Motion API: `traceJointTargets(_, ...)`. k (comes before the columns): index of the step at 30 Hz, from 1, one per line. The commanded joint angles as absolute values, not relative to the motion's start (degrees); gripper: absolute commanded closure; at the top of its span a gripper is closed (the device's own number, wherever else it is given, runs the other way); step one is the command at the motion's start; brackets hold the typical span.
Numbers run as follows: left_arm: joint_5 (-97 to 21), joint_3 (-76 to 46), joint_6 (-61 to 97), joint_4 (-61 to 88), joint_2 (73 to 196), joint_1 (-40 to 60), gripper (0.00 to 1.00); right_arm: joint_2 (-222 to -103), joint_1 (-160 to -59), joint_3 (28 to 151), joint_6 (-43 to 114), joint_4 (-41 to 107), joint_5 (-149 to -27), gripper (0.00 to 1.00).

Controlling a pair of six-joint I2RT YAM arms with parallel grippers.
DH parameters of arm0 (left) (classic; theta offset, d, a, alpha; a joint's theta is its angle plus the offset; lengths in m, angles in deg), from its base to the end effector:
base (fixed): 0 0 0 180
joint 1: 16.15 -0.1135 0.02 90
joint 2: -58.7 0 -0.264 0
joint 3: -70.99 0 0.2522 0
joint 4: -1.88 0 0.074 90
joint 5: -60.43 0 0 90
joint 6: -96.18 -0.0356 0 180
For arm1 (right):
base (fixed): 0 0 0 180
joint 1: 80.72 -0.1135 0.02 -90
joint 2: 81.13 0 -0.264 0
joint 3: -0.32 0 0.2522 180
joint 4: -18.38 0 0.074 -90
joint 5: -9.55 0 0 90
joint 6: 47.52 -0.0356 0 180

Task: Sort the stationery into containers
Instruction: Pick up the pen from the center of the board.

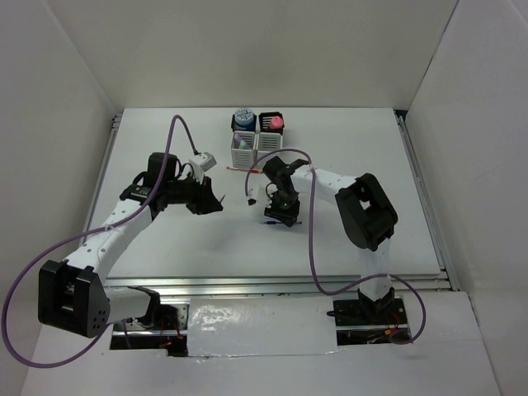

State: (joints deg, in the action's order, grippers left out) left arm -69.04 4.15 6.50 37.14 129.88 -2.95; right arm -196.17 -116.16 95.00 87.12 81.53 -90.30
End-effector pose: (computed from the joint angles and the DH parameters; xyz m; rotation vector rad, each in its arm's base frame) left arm 0.2523 -0.0824 0.2796 0.6140 2.1381 -0.9029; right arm 0.3065 0.2256 0.1566 -1.9447 2.2915 0.2445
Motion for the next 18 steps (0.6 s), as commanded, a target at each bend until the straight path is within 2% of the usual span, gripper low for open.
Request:
traceJointTargets(1,-69.65,3.44,4.87,36.48,130.16,-3.40,1.00,-198.02,-116.40,90.98,88.80,81.27,-88.80,0.64)
traceJointTargets(5,-69.57,3.36,5.48,36.03,130.86,-3.31,1.00,-198.29,-116.40,91.07,88.88,80.75,-88.97,0.70)
traceJointTargets(6,-69.56,3.35,5.57,36.03,131.04,-3.31,1.00,-198.46,-116.31,91.16,88.62,80.75,-89.06,0.77)
traceJointTargets(8,-69.56,3.44,5.13,35.95,130.95,-3.31,1.00,-198.64,-116.31,91.77,88.36,80.75,-89.41,0.86)
traceJointTargets(9,-69.56,3.44,4.96,36.12,130.78,-3.31,1.00,-198.29,-116.31,91.86,88.27,80.75,-89.59,0.94)
traceJointTargets(13,-69.39,3.97,2.15,36.65,129.20,-3.31,1.00,-193.56,-116.40,90.63,87.74,80.40,-90.03,0.99)
traceJointTargets(18,-70.35,3.09,-14.43,40.77,127.61,-3.05,1.00,-180.20,-116.49,88.87,82.39,79.17,-89.85,1.00)
